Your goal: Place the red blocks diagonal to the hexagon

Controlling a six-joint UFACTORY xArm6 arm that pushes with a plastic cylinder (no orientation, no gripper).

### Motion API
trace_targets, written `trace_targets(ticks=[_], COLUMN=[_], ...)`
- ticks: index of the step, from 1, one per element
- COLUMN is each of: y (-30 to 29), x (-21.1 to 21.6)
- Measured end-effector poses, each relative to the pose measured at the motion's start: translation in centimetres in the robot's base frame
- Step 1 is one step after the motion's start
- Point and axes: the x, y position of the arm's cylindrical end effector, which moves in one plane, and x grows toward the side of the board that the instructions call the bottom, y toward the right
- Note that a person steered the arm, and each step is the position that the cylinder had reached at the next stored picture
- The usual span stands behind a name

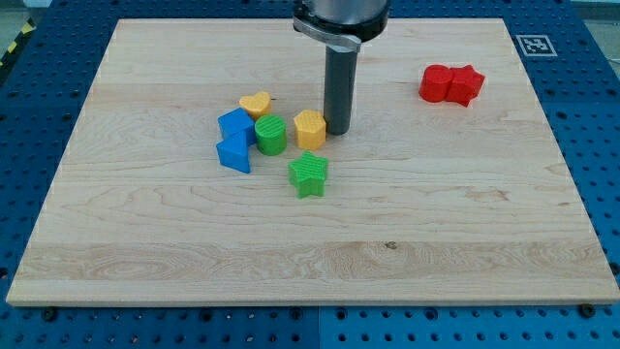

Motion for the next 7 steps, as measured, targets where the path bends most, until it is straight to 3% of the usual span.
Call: trace_targets(ticks=[2,4,5,7], y=[0.1,0.1,2.2,17.3], x=[-1.9,-9.0,-10.4,-11.5])
